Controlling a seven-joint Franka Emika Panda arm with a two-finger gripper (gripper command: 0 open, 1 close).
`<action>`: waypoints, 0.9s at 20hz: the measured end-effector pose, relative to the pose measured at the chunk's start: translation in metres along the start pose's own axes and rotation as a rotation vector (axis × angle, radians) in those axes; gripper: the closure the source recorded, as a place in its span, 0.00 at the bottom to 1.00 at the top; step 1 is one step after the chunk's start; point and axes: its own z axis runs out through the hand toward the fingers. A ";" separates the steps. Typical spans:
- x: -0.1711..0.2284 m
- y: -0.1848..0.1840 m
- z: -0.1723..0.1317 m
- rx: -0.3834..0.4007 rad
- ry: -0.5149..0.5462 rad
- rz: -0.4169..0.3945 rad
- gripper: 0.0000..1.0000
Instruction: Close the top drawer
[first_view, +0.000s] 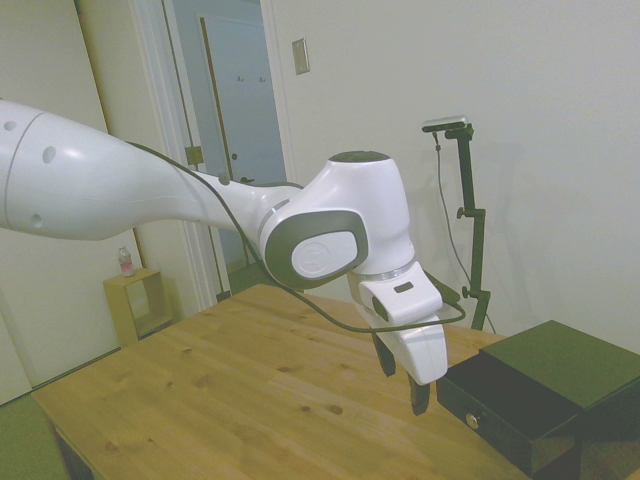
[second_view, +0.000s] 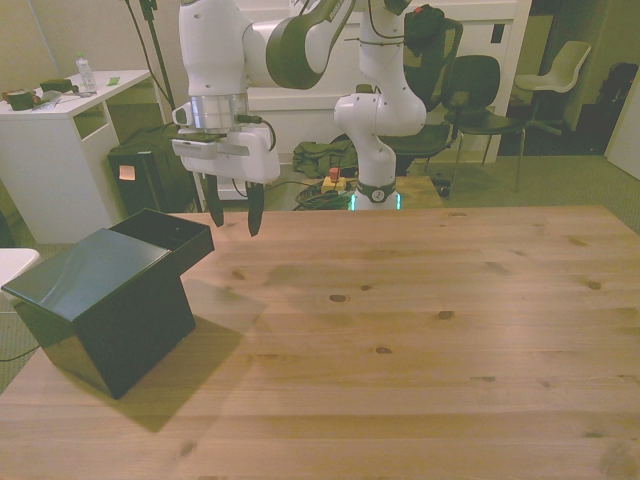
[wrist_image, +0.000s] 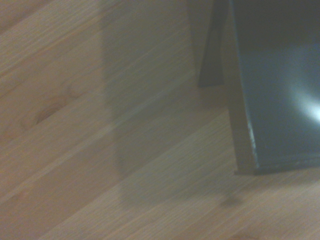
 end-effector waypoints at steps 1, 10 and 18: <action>0.001 -0.002 0.001 -0.002 0.001 -0.001 1.00; 0.001 -0.006 0.003 -0.015 -0.008 -0.005 1.00; 0.007 0.000 0.005 -0.020 -0.008 0.009 1.00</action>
